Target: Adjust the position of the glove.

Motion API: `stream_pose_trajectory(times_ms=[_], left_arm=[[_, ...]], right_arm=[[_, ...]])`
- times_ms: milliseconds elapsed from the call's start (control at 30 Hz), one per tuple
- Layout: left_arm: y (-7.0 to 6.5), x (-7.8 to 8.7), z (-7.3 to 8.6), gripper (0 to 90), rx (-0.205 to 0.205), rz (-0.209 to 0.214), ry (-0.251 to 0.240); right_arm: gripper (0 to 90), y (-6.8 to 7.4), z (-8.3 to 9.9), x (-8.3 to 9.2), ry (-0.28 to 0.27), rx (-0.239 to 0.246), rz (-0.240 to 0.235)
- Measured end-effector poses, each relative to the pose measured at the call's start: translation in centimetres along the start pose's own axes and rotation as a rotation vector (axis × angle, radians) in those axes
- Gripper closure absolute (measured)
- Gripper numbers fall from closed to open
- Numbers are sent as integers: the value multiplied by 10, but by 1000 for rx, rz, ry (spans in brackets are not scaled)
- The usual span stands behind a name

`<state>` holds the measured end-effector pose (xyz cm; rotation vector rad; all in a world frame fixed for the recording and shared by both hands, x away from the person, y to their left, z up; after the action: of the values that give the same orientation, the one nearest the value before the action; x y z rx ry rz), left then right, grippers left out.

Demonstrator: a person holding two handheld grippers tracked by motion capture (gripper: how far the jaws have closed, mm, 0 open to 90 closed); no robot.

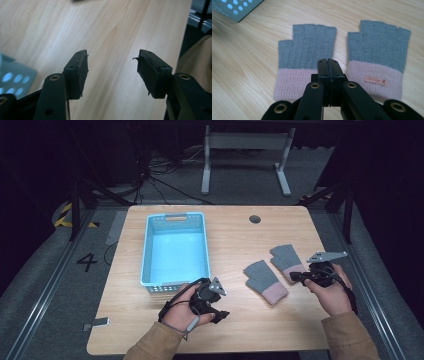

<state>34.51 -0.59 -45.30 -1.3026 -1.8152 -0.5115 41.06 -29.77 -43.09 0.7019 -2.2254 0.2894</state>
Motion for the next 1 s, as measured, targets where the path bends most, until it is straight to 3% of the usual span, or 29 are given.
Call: stream_pose_trajectory(times_ms=[100,333,667,800,1000], left_arm=[[2,2,4,387,37,-1,33],[0,4,2,315,40,35,14],[4,4,6,345,35,-13,39],[7,5,5,349,45,-15,22],[9,5,8,350,50,-22,29]], right_arm=[[900,6,-5,-6,1,12,-26],[900,17,-17,-13,-16,27,-59],[900,44,-38,-33,-18,72,-97],[900,57,-39,-49,9,107,-107],[900,65,-36,-69,49,129,-120]])
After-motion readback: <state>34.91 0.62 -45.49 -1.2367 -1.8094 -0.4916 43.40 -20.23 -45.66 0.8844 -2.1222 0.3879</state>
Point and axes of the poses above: each handheld gripper's, and its own axes: x roughly backward along the jaws, z roughly out of its underside, y roughly to its left, the point moved 7 cm from there along -x, roughly forward along the jaws, and after that the axes turned 2 degrees about z, right-handed, at the moved point
